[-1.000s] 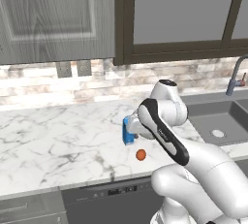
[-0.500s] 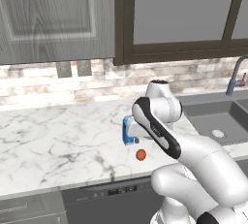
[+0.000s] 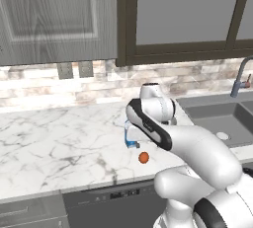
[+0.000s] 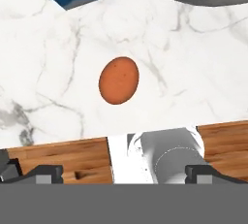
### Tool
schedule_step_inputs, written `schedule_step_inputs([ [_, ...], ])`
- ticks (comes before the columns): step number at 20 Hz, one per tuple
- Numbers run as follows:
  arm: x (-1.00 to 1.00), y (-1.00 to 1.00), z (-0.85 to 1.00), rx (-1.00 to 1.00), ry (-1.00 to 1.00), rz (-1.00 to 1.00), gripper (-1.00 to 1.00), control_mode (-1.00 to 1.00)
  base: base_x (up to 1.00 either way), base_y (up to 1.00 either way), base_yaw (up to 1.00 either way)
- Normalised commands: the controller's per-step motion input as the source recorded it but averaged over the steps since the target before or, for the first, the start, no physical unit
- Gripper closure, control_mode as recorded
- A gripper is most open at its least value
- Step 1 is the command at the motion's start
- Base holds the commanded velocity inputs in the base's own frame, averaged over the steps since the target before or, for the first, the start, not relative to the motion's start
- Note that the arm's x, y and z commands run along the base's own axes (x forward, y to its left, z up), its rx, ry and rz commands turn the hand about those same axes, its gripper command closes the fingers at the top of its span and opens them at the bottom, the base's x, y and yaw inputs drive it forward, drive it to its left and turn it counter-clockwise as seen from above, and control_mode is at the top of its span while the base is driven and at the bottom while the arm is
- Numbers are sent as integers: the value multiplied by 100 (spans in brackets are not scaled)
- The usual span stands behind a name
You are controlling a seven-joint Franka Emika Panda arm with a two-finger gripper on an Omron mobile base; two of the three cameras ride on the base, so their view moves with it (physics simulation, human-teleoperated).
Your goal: Gather the eggs and milk located in the vicinity of the sink area and place them right next to the bowl.
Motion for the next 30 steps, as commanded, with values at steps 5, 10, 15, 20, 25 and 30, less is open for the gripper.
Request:
schedule_step_inputs([
  [5, 0, 0, -60, 0, 0, -6, -100, -100, 0, 0, 0],
  [10, 0, 0, -54, 0, 0, -5, -100, -100, 0, 0, 0],
  [15, 0, 0, -35, 0, 0, -6, -100, -100, 0, 0, 0],
  [20, 6, 0, -5, 0, 0, -11, -100, -100, 0, 0, 0],
  [25, 19, 0, 0, 0, 0, -13, -100, -100, 0, 0, 0],
  [30, 20, 0, 0, 0, 0, -8, -100, -100, 0, 0, 0],
])
